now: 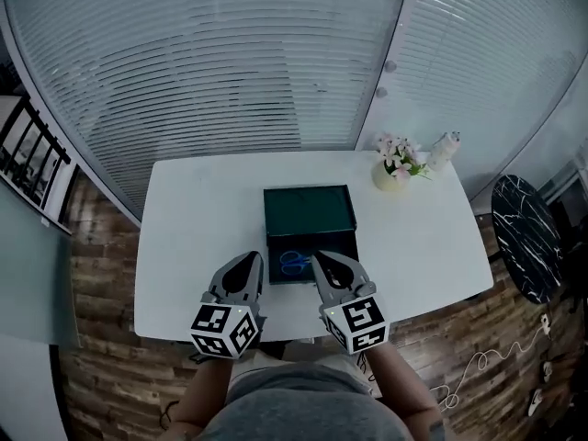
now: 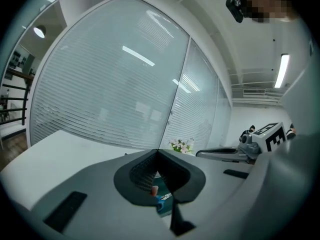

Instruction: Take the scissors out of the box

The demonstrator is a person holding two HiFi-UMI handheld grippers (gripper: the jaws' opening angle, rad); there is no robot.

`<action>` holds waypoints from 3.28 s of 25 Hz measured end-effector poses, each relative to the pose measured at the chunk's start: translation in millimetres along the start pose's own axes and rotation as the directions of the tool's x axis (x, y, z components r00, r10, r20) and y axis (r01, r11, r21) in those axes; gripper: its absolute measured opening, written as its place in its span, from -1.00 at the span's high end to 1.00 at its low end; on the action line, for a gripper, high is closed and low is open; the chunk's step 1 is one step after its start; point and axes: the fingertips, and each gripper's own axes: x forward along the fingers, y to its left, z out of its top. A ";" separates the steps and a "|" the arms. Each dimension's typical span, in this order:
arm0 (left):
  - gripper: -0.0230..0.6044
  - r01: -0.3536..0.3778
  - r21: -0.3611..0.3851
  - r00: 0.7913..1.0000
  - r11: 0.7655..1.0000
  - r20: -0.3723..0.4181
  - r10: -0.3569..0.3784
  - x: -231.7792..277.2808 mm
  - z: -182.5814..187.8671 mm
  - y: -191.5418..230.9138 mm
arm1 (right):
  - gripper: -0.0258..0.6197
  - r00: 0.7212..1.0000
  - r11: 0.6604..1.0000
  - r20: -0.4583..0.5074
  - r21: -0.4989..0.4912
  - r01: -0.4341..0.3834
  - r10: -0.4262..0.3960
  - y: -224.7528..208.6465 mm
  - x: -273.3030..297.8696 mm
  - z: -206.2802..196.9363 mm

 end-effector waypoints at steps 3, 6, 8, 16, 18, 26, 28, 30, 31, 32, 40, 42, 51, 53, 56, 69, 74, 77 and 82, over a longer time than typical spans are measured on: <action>0.91 -0.054 -0.012 0.998 0.998 0.010 0.054 -1.7 -2.0 2.9 | 0.89 0.997 0.997 -0.038 -0.033 -0.072 0.071 -3.3 12.4 -7.0; 0.91 -0.106 -0.020 0.994 0.994 0.022 0.107 -6.0 -3.4 7.6 | 0.89 0.986 0.986 -0.081 -0.064 -0.152 0.147 -1.8 25.8 -15.1; 0.91 -0.140 -0.026 0.990 0.990 0.029 0.141 -10.0 -4.9 11.8 | 0.89 0.976 0.977 -0.108 -0.080 -0.200 0.191 0.6 34.5 -18.7; 0.91 -0.281 -0.065 0.956 0.957 0.064 0.285 -34.5 -11.0 23.2 | 0.89 0.917 0.917 -0.235 -0.163 -0.365 0.323 4.6 62.0 -40.9; 0.91 -0.311 -0.072 0.946 0.948 0.070 0.316 -41.5 -11.5 26.5 | 0.89 0.896 0.895 -0.276 -0.184 -0.406 0.349 5.6 68.3 -49.3; 0.91 -0.400 -0.097 0.911 0.911 0.066 0.407 -54.3 -22.0 33.2 | 0.89 0.775 0.785 -0.465 -0.234 -0.573 0.427 14.7 87.6 -87.0; 0.91 -0.411 -0.097 0.907 0.906 0.061 0.418 -54.9 -24.6 33.1 | 0.89 0.737 0.751 -0.519 -0.246 -0.613 0.432 16.9 89.9 -98.0; 0.91 -0.419 -0.094 0.903 0.903 0.058 0.425 -54.8 -26.0 33.3 | 0.89 0.708 0.726 -0.552 -0.244 -0.643 0.441 19.4 93.5 -109.5; 0.91 -0.422 -0.093 0.902 0.902 0.058 0.428 -54.7 -26.4 33.8 | 0.89 0.699 0.717 -0.558 -0.243 -0.653 0.447 20.5 96.4 -115.1; 0.91 -0.426 -0.092 0.900 0.900 0.059 0.432 -54.7 -26.9 34.7 | 0.89 0.690 0.707 -0.566 -0.244 -0.663 0.452 21.2 99.1 -120.6; 0.91 -0.453 -0.105 0.887 0.886 0.049 0.459 -55.9 -32.5 41.8 | 0.64 0.561 0.616 -0.679 -0.200 -0.762 0.474 26.5 102.7 -159.3; 0.91 -0.456 -0.109 0.885 0.883 0.046 0.463 -53.5 -34.9 43.6 | 0.55 0.530 0.598 -0.708 -0.188 -0.779 0.468 25.8 102.6 -170.0; 0.91 -0.479 -0.119 0.873 0.870 0.039 0.486 -55.4 -39.4 50.3 | 0.51 0.466 0.536 -0.768 -0.191 -0.822 0.440 31.5 106.3 -192.4; 0.91 -0.484 -0.119 0.870 0.867 0.038 0.491 -56.8 -40.3 51.9 | 0.51 0.458 0.521 -0.779 -0.202 -0.829 0.428 31.7 107.3 -196.8; 0.91 -0.492 -0.121 0.866 0.862 0.033 0.499 -58.8 -43.7 53.7 | 0.52 0.451 0.510 -0.785 -0.204 -0.835 0.425 32.5 107.6 -200.2; 0.91 -0.463 -0.144 0.880 0.874 0.037 0.473 -53.8 -49.5 42.4 | 0.65 0.439 0.510 -0.786 -0.187 -0.840 0.435 36.9 103.5 -199.2; 0.91 -0.447 -0.147 0.891 0.883 0.021 0.454 -50.9 -55.6 37.6 | 0.65 0.472 0.540 -0.768 -0.199 -0.818 0.432 35.1 103.3 -195.9; 0.91 -0.436 -0.139 0.896 0.889 0.023 0.443 -51.5 -55.5 33.9 | 0.65 0.502 0.559 -0.749 -0.215 -0.801 0.432 33.4 101.3 -188.3; 0.91 -0.423 -0.133 0.902 0.896 0.027 0.430 -56.0 -53.0 28.2 | 0.65 0.558 0.595 -0.710 -0.243 -0.766 0.429 29.7 95.6 -171.2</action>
